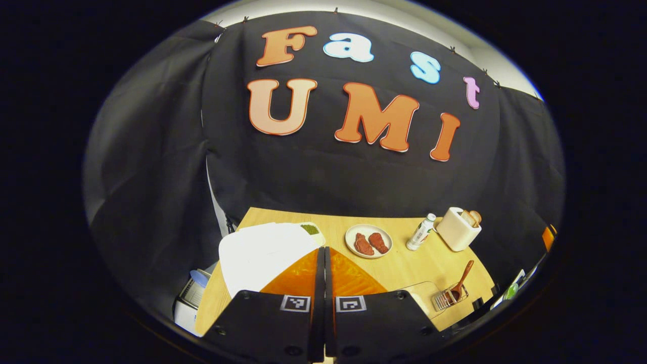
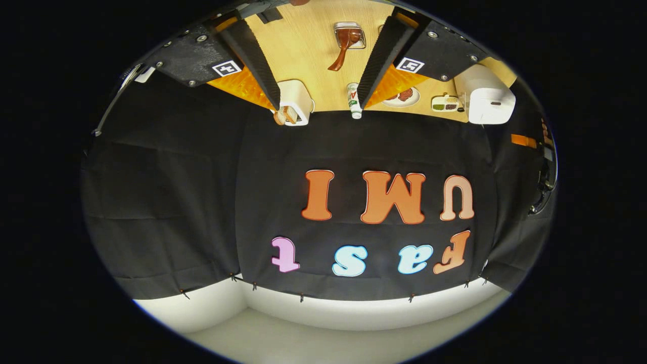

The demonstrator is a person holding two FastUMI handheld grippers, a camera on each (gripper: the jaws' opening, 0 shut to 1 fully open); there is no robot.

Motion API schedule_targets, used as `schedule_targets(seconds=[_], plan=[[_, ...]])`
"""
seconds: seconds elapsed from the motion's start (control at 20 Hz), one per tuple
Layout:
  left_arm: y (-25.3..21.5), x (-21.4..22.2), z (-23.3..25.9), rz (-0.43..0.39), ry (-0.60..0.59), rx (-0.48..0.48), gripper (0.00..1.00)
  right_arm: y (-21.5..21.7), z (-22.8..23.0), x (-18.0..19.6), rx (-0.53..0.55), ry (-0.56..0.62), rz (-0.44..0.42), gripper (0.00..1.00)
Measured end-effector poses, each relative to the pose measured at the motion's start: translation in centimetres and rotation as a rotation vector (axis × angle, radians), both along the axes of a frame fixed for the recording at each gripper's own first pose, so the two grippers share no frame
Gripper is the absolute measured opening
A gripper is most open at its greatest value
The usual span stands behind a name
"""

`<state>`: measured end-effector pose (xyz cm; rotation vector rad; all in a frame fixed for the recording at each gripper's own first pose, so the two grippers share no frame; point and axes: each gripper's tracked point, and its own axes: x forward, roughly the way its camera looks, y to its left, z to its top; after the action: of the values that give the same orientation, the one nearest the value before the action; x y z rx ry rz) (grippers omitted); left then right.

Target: Close the left gripper, press the button to open the rice cooker; take a wooden spoon from the chopstick holder with the right hand, scoop a spoonful of rice and pour it into the rice cooker, then put the wooden spoon back into the chopstick holder.

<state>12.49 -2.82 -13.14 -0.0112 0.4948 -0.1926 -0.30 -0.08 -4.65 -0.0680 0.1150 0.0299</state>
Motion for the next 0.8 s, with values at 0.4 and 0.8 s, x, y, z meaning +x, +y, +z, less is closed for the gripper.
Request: schedule_targets(seconds=[0.4, 0.8], plan=[[1.7, 2.3, -7.1, 0.037, 0.142, 0.013, 0.05, -0.4, -0.8, 0.6, -0.001, 0.027, -0.024, 1.0], [2.7, 2.3, -11.5, 0.056, 0.224, 0.031, 0.05, -0.1, -1.6, 1.1, -0.013, 0.053, -0.025, 0.95]])
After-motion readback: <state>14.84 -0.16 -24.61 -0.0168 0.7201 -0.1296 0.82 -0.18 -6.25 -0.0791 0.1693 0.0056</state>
